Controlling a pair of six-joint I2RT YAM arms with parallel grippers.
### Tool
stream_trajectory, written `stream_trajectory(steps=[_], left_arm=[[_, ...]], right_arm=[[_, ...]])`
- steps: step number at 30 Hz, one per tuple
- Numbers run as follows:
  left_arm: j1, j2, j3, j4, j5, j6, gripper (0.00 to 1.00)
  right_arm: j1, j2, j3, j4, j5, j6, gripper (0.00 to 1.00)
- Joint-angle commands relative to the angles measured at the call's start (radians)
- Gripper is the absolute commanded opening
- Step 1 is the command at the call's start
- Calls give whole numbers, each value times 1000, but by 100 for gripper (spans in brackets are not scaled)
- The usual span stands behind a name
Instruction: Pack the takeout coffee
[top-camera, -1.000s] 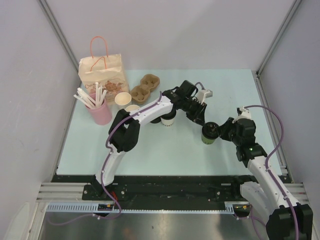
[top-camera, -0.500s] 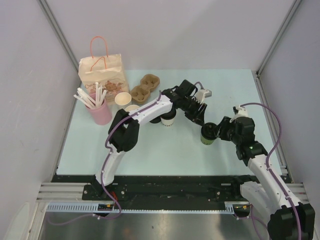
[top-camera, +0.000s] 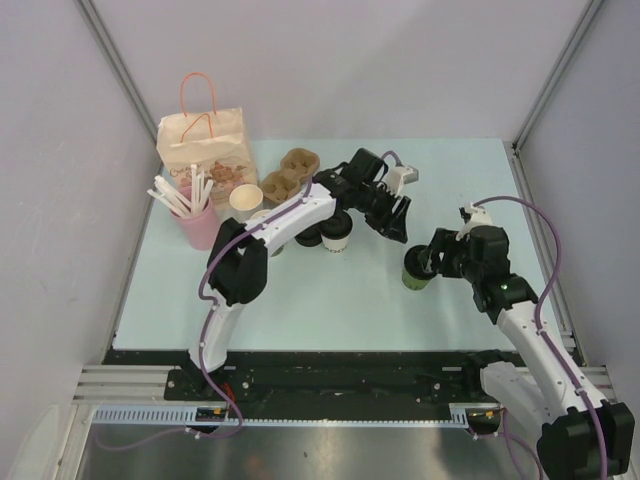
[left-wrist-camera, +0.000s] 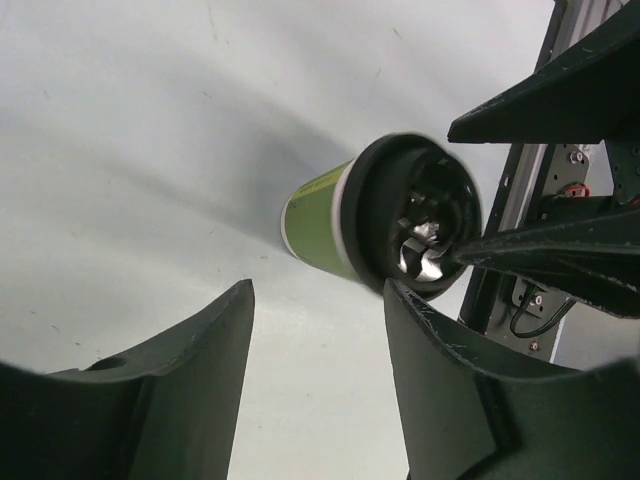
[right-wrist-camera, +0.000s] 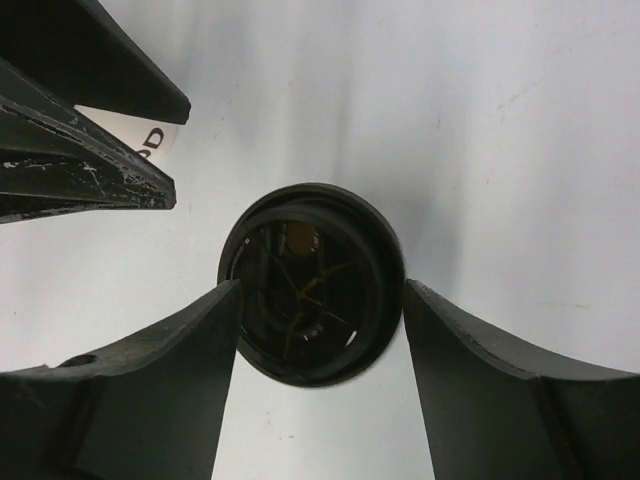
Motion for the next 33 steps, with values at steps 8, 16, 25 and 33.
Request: stream_trajectory(steps=[8,16,25,33], left_arm=[[31,-100,17,-15,18,52,60],[61,-254,-58,-61,-8,145,61],[107,-443,-144,-158,-135,279,65],[199,-597,-289,-183,-207,328,67]], right_arm=[[123,8,125,-63,158,-70,79],[226,-15,215,-324,332,153,54],[407,8,156,-465,388,347,0],[487,31,-16,-263,467,418,0]])
